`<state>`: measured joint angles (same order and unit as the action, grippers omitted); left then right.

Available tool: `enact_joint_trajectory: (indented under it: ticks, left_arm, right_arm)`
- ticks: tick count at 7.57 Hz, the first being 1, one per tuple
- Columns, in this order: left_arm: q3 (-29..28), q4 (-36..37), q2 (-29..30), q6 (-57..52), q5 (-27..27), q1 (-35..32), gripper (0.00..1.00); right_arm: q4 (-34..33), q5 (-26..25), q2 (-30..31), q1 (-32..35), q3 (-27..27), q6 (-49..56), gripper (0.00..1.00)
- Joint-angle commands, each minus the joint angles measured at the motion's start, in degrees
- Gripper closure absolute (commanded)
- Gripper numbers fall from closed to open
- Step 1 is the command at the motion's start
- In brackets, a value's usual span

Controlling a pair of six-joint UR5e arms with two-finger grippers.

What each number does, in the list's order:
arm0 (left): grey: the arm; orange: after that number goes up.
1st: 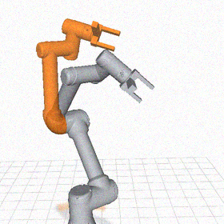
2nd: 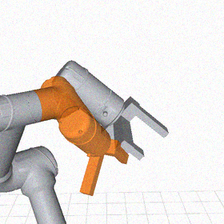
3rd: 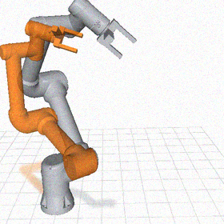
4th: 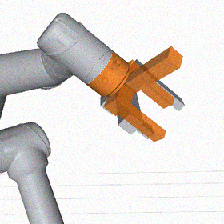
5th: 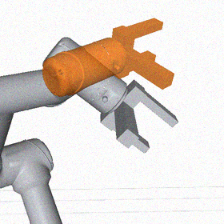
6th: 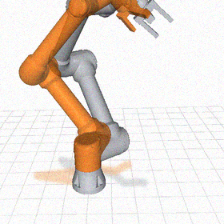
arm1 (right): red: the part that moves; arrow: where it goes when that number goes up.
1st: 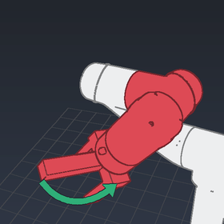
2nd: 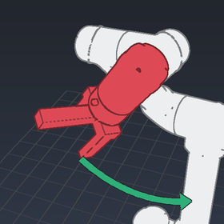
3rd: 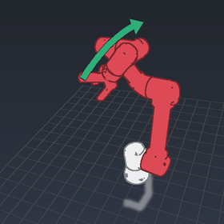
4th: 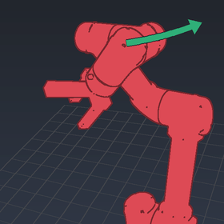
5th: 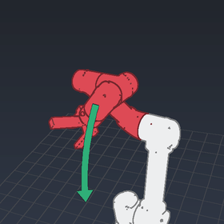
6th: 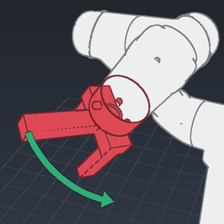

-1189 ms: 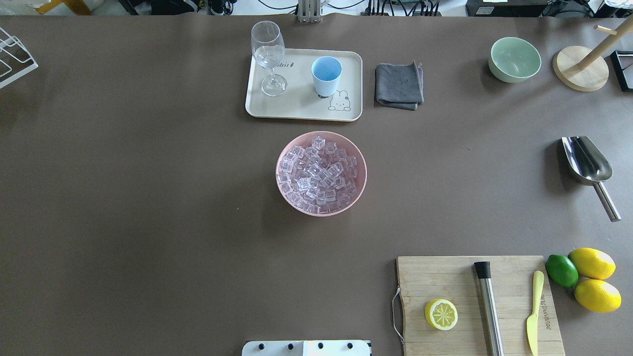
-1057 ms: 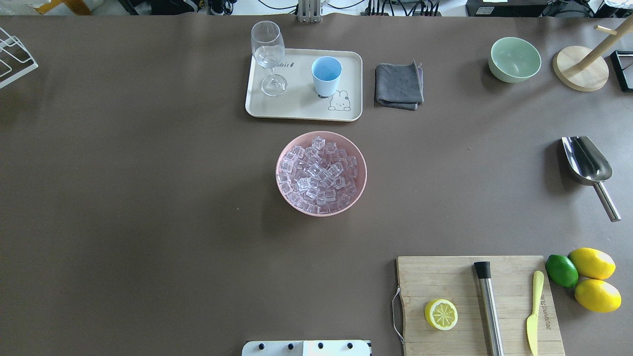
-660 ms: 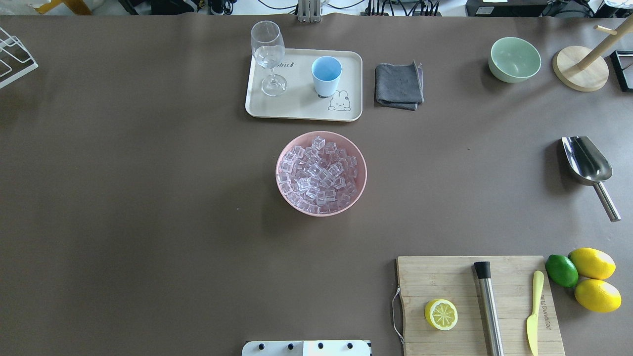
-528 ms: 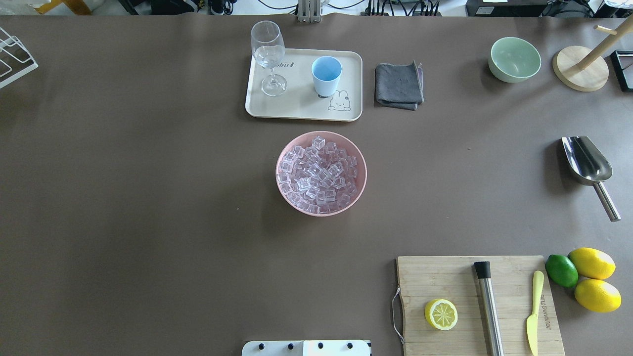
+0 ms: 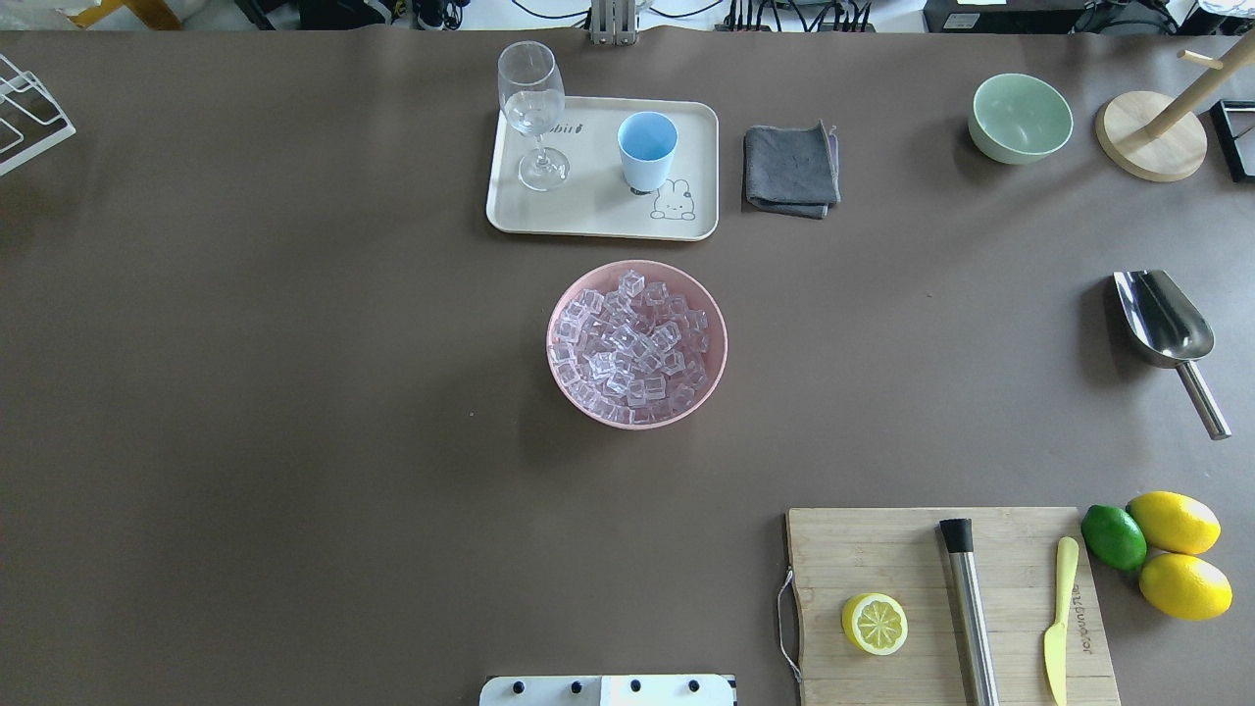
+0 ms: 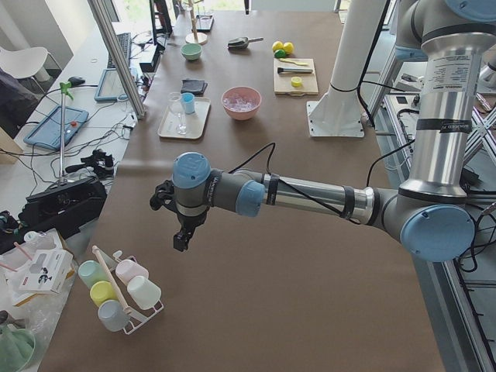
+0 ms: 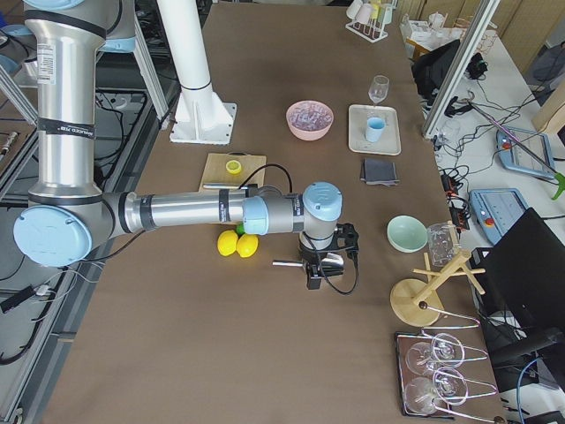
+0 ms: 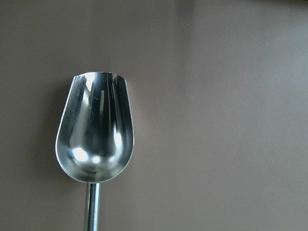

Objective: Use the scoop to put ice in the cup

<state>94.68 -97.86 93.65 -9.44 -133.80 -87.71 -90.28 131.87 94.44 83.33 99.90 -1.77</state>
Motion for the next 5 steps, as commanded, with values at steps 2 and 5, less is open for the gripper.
enact_joint_trajectory:
  ticks: [2, 5]
  left_arm:
    - [7.2, -0.1, 3.4, 0.0, 0.4, 15.7, 0.01]
    - [9.5, -2.6, 8.5, 0.0, 1.4, 29.9, 0.01]
  right_arm:
    - [16.3, 4.1, 5.3, -5.2, -0.9, -18.8, 0.00]
    - [30.6, -1.0, 9.3, -11.5, -0.9, -34.0, 0.00]
